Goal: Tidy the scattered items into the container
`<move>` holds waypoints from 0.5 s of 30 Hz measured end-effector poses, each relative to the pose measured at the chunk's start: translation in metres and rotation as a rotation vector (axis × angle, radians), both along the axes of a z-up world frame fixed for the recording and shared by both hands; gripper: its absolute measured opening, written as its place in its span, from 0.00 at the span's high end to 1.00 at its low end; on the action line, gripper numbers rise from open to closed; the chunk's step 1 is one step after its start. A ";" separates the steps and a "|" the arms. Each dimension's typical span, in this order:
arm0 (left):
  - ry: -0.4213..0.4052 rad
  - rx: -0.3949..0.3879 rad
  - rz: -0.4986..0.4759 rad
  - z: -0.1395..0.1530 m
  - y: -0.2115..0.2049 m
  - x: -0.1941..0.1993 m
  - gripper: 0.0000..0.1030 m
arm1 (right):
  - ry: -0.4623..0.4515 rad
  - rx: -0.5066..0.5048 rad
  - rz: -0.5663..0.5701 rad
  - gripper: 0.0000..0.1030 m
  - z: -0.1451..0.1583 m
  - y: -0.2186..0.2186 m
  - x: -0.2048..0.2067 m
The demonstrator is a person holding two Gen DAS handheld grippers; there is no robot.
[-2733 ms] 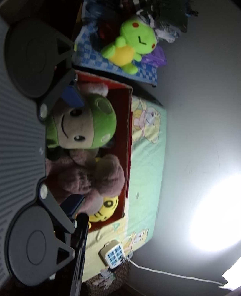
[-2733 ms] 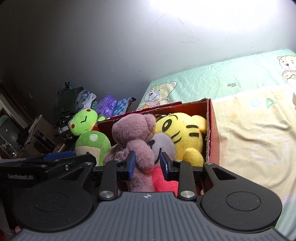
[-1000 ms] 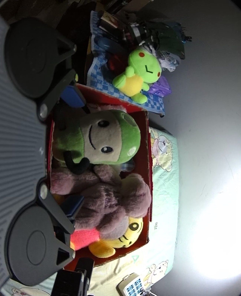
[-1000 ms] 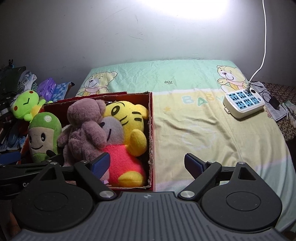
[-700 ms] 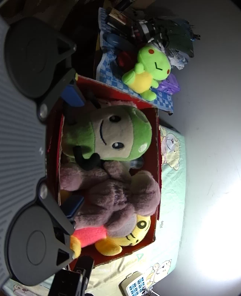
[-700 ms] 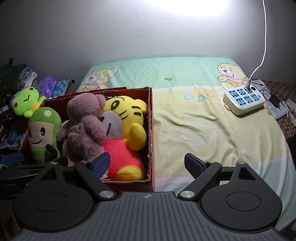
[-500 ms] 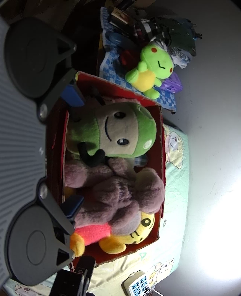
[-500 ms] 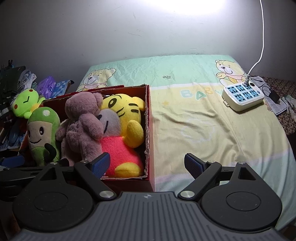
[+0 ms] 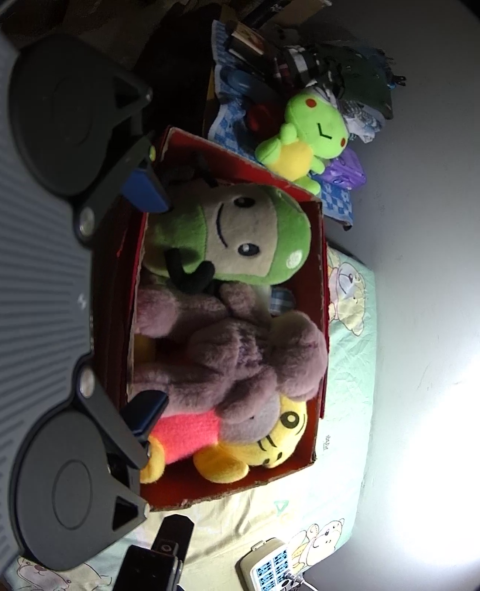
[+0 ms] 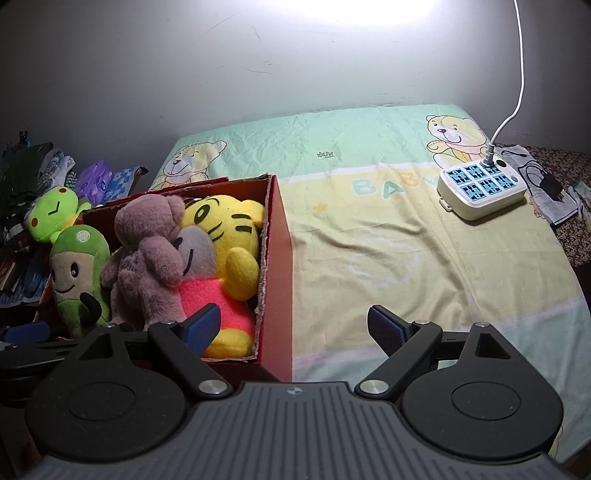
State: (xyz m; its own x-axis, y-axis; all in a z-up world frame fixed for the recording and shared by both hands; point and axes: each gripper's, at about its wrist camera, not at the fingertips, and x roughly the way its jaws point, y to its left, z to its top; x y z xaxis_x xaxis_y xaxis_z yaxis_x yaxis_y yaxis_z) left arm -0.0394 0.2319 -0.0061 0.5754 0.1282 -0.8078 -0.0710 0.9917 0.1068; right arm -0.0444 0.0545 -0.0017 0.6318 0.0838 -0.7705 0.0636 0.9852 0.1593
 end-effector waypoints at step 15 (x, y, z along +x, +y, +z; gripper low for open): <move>0.075 0.023 0.043 -0.007 -0.041 -0.011 0.00 | 0.035 0.017 0.059 0.14 -0.007 -0.035 -0.003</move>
State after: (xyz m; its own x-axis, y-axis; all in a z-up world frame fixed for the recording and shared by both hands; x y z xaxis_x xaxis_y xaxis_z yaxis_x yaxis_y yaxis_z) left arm -0.0509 0.1913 -0.0133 0.5071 0.1704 -0.8449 -0.1046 0.9852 0.1359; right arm -0.0470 0.0194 -0.0085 0.5979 0.1332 -0.7904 0.0113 0.9846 0.1745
